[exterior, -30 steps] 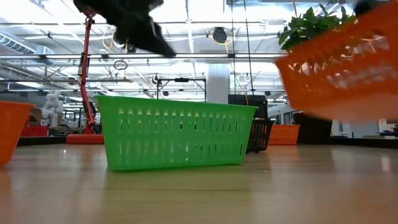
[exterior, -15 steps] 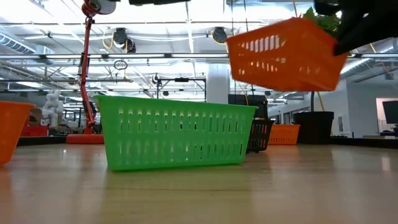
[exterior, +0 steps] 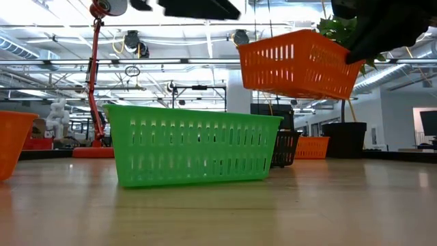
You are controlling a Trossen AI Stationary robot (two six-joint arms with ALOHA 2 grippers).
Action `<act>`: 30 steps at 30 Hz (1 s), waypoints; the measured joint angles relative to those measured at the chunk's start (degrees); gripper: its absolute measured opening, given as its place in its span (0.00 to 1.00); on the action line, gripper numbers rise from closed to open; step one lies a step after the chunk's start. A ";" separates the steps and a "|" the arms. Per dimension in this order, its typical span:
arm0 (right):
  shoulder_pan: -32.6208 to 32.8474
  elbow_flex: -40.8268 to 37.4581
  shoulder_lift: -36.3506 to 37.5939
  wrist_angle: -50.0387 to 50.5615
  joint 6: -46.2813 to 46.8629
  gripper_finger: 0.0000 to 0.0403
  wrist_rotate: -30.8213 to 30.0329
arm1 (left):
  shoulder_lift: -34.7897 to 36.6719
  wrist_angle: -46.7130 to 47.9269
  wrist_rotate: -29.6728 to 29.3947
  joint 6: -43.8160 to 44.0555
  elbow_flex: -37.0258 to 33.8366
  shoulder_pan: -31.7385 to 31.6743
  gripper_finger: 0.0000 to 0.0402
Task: Stack baskets by color
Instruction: Stack the bottom right orange bin on the top orange bin
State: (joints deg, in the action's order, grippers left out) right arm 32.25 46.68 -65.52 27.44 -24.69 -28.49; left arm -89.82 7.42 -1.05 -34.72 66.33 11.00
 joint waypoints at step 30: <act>0.00 0.00 0.00 -5.77 5.35 0.15 -2.60 | -13.73 9.18 -2.17 -10.42 11.87 -1.18 0.03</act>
State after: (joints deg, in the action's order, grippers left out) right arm 32.25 46.68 -65.52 21.67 -19.34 -31.09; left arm -103.55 16.60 -3.22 -45.14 78.19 9.83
